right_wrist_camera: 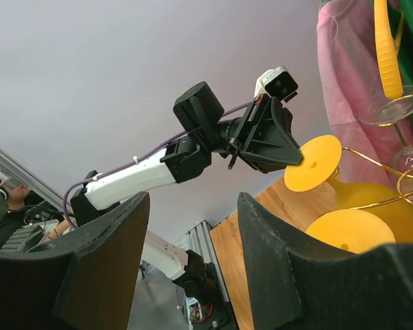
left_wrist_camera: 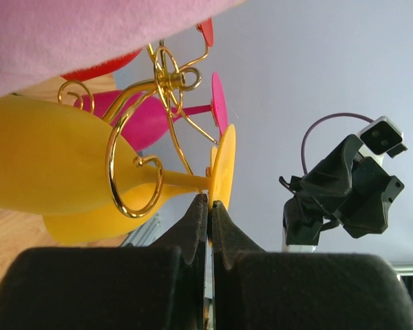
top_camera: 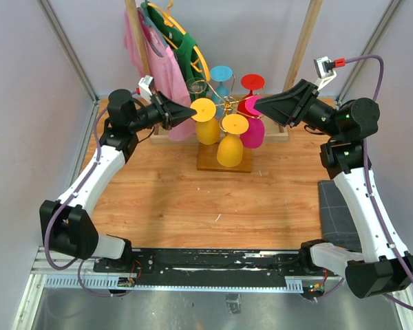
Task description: Place the wine glass upside down on the wine glass rack
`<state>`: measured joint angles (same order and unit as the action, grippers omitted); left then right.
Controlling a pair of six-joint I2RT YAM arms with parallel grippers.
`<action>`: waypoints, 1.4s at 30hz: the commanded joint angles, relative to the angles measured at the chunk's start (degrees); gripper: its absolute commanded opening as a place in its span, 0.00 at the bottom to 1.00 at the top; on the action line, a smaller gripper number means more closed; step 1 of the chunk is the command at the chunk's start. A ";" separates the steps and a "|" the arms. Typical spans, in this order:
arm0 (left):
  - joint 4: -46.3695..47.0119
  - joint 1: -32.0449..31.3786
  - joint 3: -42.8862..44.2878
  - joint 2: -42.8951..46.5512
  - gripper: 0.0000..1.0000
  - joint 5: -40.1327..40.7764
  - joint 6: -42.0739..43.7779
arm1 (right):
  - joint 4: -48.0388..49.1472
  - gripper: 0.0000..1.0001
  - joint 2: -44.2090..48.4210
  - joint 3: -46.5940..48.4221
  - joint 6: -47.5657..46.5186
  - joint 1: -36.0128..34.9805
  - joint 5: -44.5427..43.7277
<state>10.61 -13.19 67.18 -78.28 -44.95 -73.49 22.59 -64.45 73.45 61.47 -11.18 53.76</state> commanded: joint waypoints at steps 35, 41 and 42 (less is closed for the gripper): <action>4.32 4.49 -4.93 5.74 0.00 6.91 -0.66 | 1.09 0.55 2.26 0.33 -0.57 0.75 -1.00; 4.84 4.51 -6.32 6.40 0.00 4.37 0.81 | 1.14 0.55 2.35 0.29 -0.39 0.72 -1.10; 4.78 4.49 -6.54 6.49 0.00 4.14 1.00 | 1.19 0.55 2.32 0.11 -0.44 0.73 -1.23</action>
<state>13.74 -9.02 61.14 -73.21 -38.68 -74.52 21.12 -62.89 73.45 60.49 -11.18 53.32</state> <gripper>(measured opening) 0.028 0.549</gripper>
